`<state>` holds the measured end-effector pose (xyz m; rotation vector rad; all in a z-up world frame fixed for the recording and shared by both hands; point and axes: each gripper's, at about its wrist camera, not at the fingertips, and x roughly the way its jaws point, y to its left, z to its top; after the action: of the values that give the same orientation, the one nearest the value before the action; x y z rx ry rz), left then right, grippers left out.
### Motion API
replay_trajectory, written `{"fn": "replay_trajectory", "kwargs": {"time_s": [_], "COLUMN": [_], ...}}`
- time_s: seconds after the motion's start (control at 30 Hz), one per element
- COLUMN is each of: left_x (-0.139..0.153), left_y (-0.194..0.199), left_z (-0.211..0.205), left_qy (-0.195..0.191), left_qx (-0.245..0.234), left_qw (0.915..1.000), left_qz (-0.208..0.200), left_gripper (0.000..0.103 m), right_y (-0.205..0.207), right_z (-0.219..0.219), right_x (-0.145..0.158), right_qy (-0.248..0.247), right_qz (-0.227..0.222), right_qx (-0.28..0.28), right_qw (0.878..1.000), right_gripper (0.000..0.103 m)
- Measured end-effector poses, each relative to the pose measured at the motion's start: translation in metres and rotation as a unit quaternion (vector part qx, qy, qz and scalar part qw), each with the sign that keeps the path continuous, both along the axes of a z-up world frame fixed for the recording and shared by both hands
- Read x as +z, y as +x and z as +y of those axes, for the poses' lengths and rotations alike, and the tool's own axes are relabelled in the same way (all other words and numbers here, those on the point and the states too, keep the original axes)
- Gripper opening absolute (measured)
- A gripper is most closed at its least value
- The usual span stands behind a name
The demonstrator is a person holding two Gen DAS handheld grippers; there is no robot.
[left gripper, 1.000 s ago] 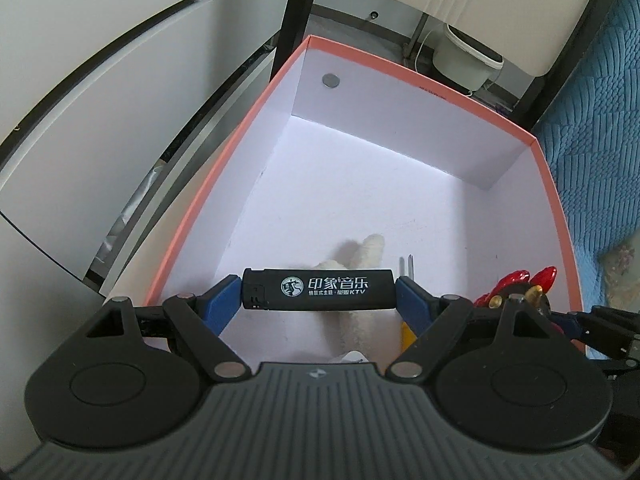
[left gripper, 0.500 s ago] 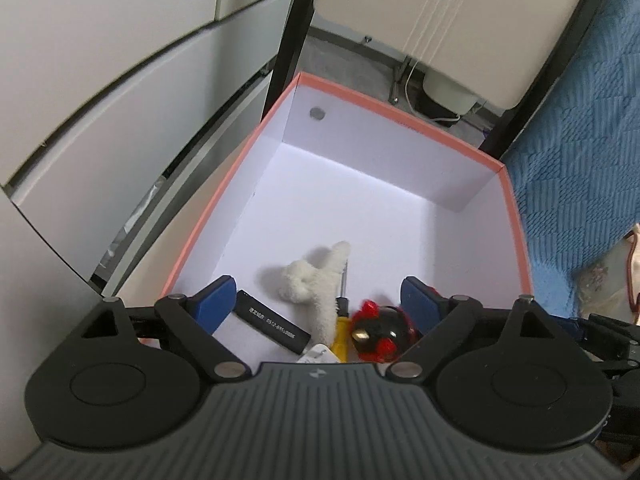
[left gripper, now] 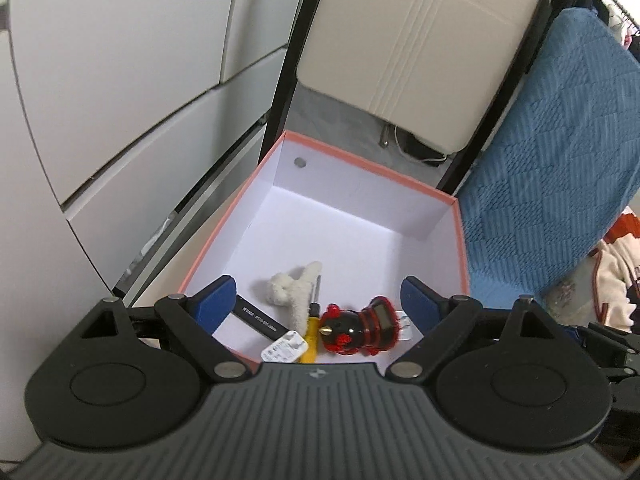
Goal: Organize rigid objects
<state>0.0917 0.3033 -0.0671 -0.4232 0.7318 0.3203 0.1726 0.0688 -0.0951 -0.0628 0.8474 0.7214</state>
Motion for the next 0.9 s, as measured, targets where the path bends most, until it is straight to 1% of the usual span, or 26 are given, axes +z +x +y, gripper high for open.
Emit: {"fn": "replay_trajectory", "kwargs": {"time_s": [0.17,0.33,0.7,0.9], "left_x": [0.021,0.035,0.043,0.045], "left_y": [-0.022,-0.044,-0.081,-0.095], "left_z": [-0.025,-0.046,-0.086,-0.095], "left_qy": [0.012,0.018,0.023,0.019], "left_qx": [-0.004,-0.007,-0.011,-0.017], "left_qw": [0.9998,0.9995,0.9991,0.9991], "left_qz": [-0.016,-0.026,-0.033,-0.034], "left_gripper": [0.092,0.092,0.092,0.092], "right_y": [-0.018,-0.034,-0.063,-0.078], "right_z": [-0.020,-0.040,-0.080,-0.097], "right_x": [0.012,0.021,0.037,0.041], "right_qy": [0.009,0.020,0.025,0.032], "right_qz": [-0.011,-0.019,-0.038,-0.051], "right_qx": [-0.004,-0.008,-0.018,-0.030], "right_qw": [1.000,1.000,0.999,0.998], "right_gripper": [0.072,0.072,0.072,0.072]}}
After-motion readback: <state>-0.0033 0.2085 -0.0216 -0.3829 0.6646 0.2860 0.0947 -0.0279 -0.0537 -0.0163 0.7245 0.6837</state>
